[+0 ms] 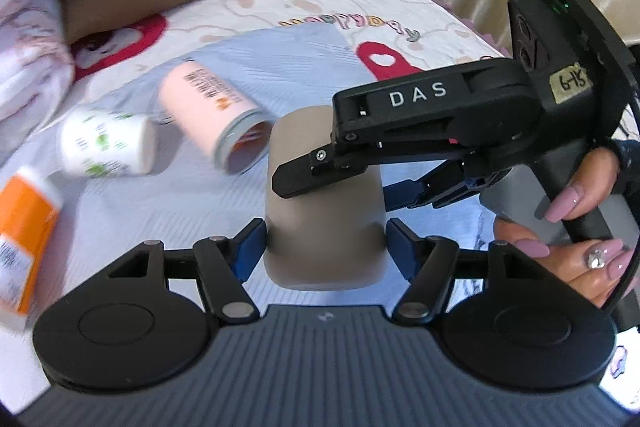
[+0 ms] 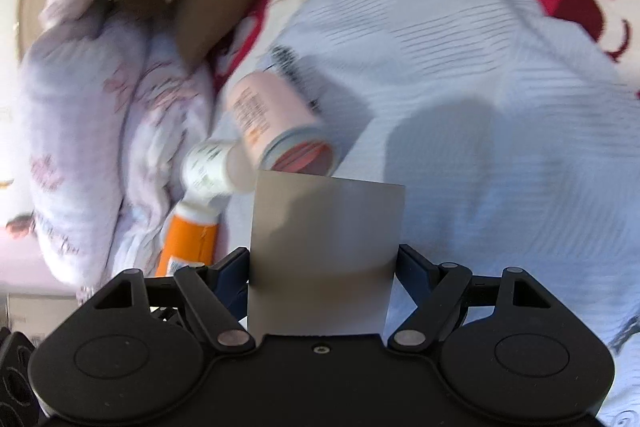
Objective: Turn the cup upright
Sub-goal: 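Rotate the tumbler open end up with the right gripper while the left gripper supports it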
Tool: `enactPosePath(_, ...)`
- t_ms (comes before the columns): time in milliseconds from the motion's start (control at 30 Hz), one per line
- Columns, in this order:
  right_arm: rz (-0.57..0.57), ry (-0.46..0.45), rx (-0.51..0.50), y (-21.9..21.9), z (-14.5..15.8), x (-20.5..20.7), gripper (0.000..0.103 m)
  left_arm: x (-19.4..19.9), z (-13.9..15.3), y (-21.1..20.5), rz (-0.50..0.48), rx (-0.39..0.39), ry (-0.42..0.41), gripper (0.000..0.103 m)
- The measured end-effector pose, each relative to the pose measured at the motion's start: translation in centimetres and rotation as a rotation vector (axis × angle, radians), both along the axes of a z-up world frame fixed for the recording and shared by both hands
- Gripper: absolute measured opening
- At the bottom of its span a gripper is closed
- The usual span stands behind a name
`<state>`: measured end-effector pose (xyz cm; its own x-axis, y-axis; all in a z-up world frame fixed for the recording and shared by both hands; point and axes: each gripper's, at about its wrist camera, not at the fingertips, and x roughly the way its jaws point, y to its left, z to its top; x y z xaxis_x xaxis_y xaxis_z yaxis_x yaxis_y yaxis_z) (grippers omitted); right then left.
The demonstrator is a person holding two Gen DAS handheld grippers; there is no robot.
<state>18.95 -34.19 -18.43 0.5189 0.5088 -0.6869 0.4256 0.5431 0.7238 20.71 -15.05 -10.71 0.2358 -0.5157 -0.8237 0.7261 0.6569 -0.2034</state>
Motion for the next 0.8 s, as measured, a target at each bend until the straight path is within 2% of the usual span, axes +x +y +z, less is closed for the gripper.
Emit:
enactPosePath(200,0.069,-0.15,-0.066,3.9,1.3,-0.8,0.083,-2.4,0.7,3.9,0.071,-0.021,-0.101,0.064)
enactPosePath(367,0.115,-0.316,-0.163,6.9,2.4,-1.6,0.083,-3.4,0.7,6.8,0.119,-0.085,-0.187,0.063)
enactPosePath(567,0.155,-0.501,-0.28,9.0,2.9,-1.9,0.083,-4.0,-0.3,8.4,0.145,-0.145,-0.279,0.062)
enactPosePath(800,0.242,-0.658,-0.536,11.5,3.1,-1.6,0.083,-3.1,-2.5,9.6,0.196,-0.233,-0.286,0.061)
